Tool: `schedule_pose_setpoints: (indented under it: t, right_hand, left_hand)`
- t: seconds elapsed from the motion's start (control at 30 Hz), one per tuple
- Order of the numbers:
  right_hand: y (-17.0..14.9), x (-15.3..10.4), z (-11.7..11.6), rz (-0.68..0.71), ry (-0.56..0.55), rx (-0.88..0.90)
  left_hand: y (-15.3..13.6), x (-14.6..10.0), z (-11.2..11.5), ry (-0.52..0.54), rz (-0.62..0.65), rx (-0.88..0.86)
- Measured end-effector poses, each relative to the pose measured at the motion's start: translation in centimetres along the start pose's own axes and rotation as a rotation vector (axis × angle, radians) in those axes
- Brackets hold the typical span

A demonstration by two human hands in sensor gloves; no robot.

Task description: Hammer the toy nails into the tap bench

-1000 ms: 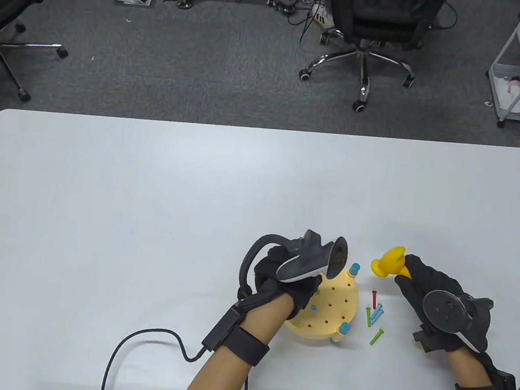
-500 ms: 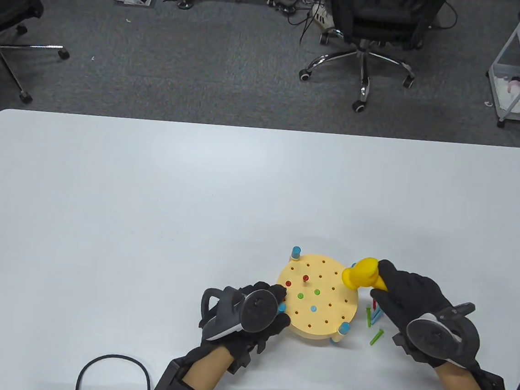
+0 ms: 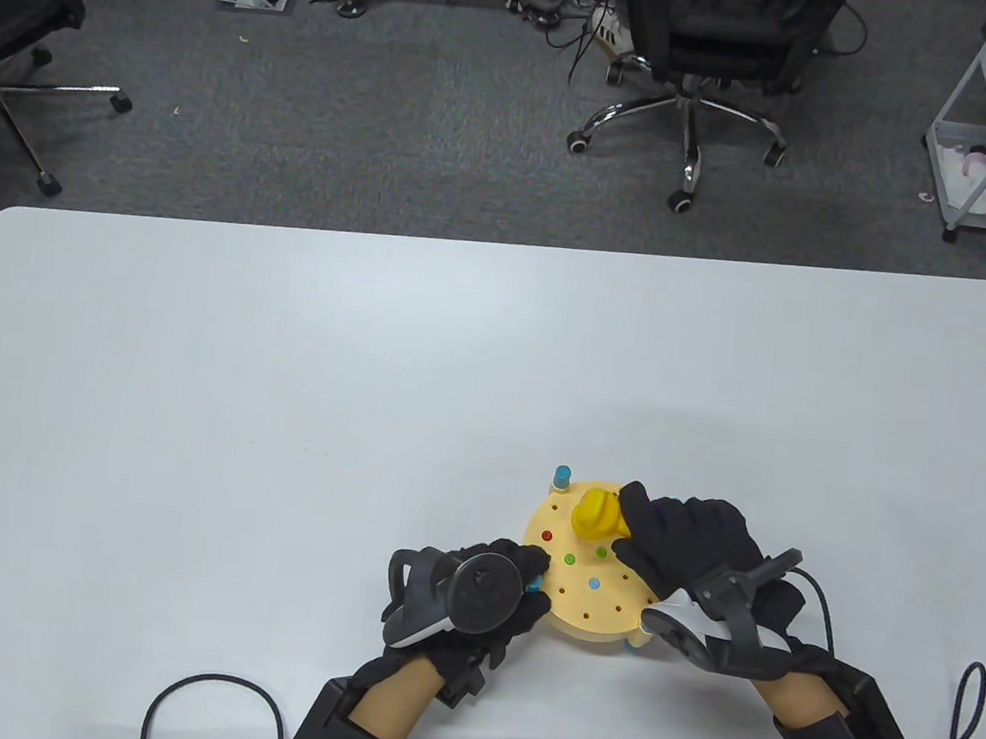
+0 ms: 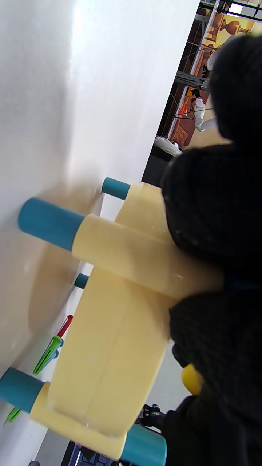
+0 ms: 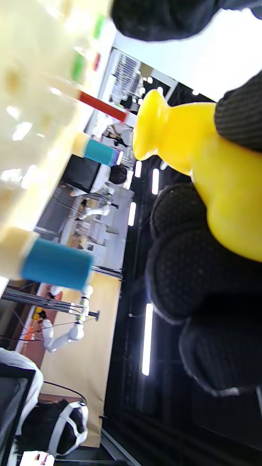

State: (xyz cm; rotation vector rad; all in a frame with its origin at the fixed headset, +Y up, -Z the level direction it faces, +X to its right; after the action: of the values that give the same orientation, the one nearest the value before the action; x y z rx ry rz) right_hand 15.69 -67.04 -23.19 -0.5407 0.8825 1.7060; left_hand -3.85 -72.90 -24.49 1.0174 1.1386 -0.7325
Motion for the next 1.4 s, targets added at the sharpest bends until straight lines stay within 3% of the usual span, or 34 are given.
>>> schedule_pose_setpoints:
  t: [0.07, 0.1, 0.13, 0.17, 0.3, 0.33, 0.37, 0.4, 0.43, 0.47, 0.53, 0.6, 0.63, 0.7, 0.77, 0.93, 1.03, 1.13, 1.27, 1.4]
  right_hand:
    - [0.1, 0.2, 0.5, -0.035, -0.028, 0.033]
    - [0.4, 0.2, 0.1, -0.018, 0.009, 0.023]
    - [1.3, 0.2, -1.5, 0.052, 0.156, -0.053]
    - [1.2, -0.1, -1.5, 0.006, 0.143, -0.126]
    - [0.9, 0.3, 0.1, -0.059, -0.043, -0.003]
    - [1.4, 0.3, -1.0, -0.002, 0.094, -0.009]
    - [2.3, 0.3, -3.0, 0.087, 0.307, -0.078]
    - [1.7, 0.1, -2.0, 0.025, 0.249, -0.1]
    - [1.9, 0.5, -1.4, 0.052, 0.181, -0.068]
    - [1.5, 0.8, -0.9, 0.029, 0.172, -0.095]
    - [0.9, 0.9, 0.0, -0.043, 0.038, -0.015]
    - [1.5, 0.7, -2.2, 0.02, 0.264, -0.063]
    - [1.3, 0.5, -2.8, -0.016, 0.359, -0.185]
    - [0.9, 0.4, -2.0, -0.028, 0.183, -0.101]
    - [-0.5, 0.3, -1.2, -0.123, 0.133, 0.007]
    - [-5.8, -0.7, -0.8, -0.439, 0.152, 0.334]
    - [-9.2, -1.4, -1.0, -0.587, 0.194, 0.43]
    - [-11.6, -1.9, -0.6, -0.687, 0.141, 0.468]
    - [-10.8, -1.4, 1.6, -0.649, 0.027, 0.501]
    - [-6.7, -0.1, 4.7, -0.485, -0.11, 0.457]
  left_hand:
    - [0.0, 0.0, 0.0, -0.003, -0.002, -0.001]
    - [0.0, 0.0, 0.1, -0.004, -0.003, -0.001]
    - [0.0, 0.0, 0.1, -0.004, -0.004, 0.002]
    - [0.0, 0.0, 0.1, 0.0, -0.004, 0.003]
    - [0.0, 0.0, 0.1, -0.006, -0.005, 0.004]
    - [0.0, 0.0, 0.1, -0.007, -0.005, 0.005]
    - [-0.1, 0.0, 0.1, -0.008, -0.005, 0.004]
    - [-0.1, 0.1, 0.2, -0.012, -0.005, 0.001]
    - [-0.1, 0.1, 0.2, -0.013, -0.006, -0.003]
    - [-0.1, 0.1, 0.2, -0.014, -0.007, -0.004]
    - [-0.1, 0.1, 0.2, -0.016, -0.008, -0.002]
    - [-0.1, 0.1, 0.2, -0.014, -0.008, 0.003]
    - [-0.1, 0.1, 0.2, -0.014, -0.008, 0.003]
    - [-0.1, 0.1, 0.2, -0.017, -0.007, -0.002]
    - [-0.3, 0.1, 0.5, -0.016, -0.006, -0.003]
    - [-2.3, 0.3, -0.6, -0.102, -0.028, -0.135]
    - [-5.0, -0.2, -3.7, 0.051, -0.1, -0.284]
    - [-7.3, -0.8, -5.8, 0.156, -0.173, -0.414]
    - [-6.6, -0.6, -6.9, 0.184, -0.104, -0.629]
    - [-2.4, 0.4, -7.3, 0.167, -0.018, -0.62]
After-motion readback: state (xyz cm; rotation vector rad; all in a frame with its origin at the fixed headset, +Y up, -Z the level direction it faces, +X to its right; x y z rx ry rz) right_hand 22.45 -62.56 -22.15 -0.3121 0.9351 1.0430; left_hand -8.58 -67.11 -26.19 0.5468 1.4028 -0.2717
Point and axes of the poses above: the tracker on the back of each hand, its own y axis roughly to the thumb side, its own x axis roughly from the wrist to the fingertips, z = x × y, the point moved 3 cm from there along x, roughly from the wrist to the fingertips, and after that the axes turned 11 degrees about -z, right-handed, at the moved point
